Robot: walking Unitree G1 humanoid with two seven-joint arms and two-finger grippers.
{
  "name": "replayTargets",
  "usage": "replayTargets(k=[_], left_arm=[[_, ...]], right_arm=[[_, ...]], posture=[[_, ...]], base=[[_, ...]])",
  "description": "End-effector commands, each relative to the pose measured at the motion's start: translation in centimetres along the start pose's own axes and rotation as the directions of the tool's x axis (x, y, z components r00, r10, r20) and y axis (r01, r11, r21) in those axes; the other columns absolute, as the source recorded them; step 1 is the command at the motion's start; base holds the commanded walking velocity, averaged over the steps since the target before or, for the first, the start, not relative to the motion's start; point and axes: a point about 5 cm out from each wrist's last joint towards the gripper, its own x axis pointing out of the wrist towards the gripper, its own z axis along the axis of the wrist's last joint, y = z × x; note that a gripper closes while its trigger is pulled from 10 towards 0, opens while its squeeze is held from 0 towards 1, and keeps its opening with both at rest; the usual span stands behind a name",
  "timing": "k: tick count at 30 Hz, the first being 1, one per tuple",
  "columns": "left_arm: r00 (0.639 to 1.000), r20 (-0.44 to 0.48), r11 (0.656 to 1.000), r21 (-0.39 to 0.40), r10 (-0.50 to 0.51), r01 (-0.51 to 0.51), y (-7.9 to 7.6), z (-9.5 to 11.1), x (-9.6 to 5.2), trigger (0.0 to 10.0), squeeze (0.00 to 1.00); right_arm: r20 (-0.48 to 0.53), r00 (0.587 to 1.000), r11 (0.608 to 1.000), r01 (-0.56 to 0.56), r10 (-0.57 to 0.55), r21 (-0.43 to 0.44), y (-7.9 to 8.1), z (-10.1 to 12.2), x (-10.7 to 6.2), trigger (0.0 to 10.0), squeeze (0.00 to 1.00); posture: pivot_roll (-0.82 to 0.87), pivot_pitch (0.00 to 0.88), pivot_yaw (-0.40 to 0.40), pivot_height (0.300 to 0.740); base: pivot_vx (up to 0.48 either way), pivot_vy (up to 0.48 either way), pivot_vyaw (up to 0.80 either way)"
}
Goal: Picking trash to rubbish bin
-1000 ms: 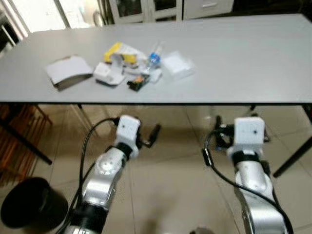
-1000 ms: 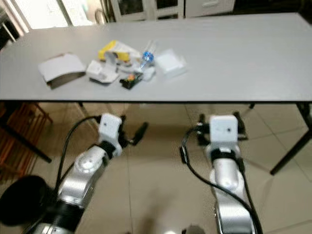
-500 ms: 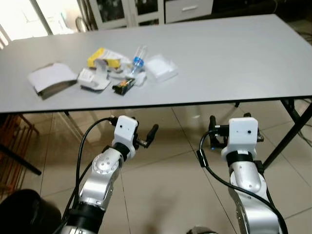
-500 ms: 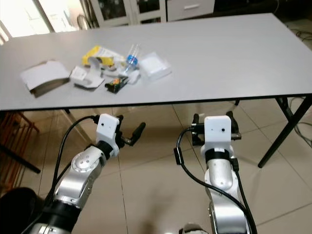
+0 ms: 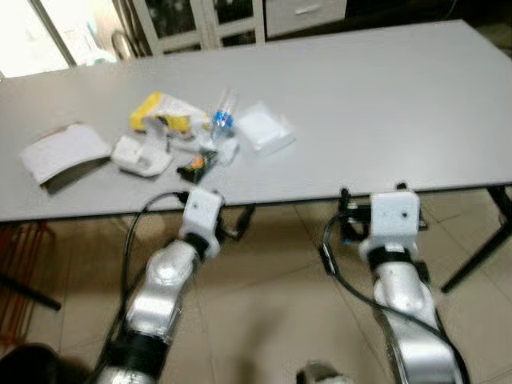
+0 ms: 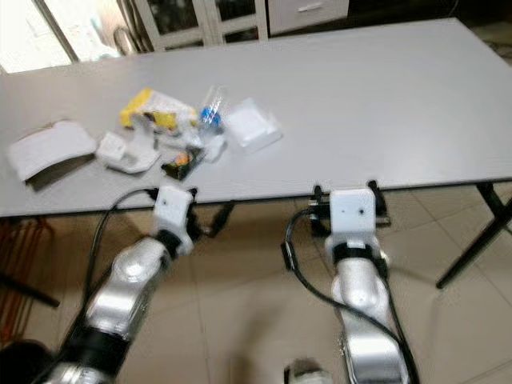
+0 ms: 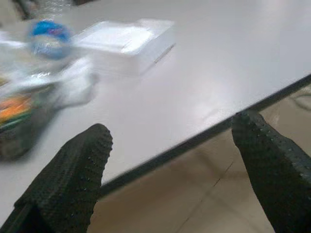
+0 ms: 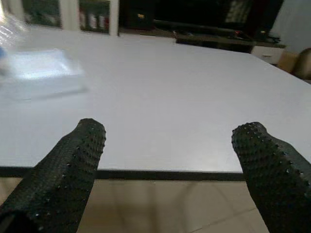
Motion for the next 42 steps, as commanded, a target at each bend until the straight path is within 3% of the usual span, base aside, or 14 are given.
replayTargets(k=[1,6,17,32,42], left_arm=[[0.999,-0.012,0.999,0.027,0.032,-0.031,1.3,-0.1,-0.6,10.0,0.02],[0.999,0.01,0.999,0.018,0.04,-0.04,1.5,0.3,-0.6,10.0,0.02],[0.998,0.02,0.998,0.017,0.053,-0.054,1.7,0.6,-0.6,10.0,0.0],[0.998,0.033,0.999,0.014,0.047,-0.047,1.6,1.0,-0.7,10.0,0.0],[0.999,0.036,0.999,0.034,0.04,-0.042,1.8,1.1,-0.9,10.0,0.0]], right_arm=[[0.011,1.0,1.0,-0.013,0.013,0.014,0.6,0.4,0.0,10.0,0.0],[0.021,1.0,1.0,-0.017,0.016,0.005,0.6,0.5,0.0,10.0,0.0],[0.019,1.0,1.0,-0.02,0.02,0.005,0.6,0.4,0.2,10.0,0.0],[0.0,1.0,0.999,-0.029,0.029,0.04,-0.7,0.5,3.3,10.0,0.0],[-0.001,1.0,0.999,-0.024,0.024,0.048,-0.6,0.6,3.6,10.0,0.0]], posture=[[-0.13,0.094,0.116,0.74],[-0.13,0.092,0.115,0.74],[-0.13,0.088,0.112,0.74],[-0.1,0.099,0.12,0.74],[-0.09,0.107,0.127,0.74]], base=[[0.48,0.0,0.0],[0.465,0.0,0.0],[0.0,0.0,0.0],[0.0,0.0,0.0],[0.11,0.0,0.0]])
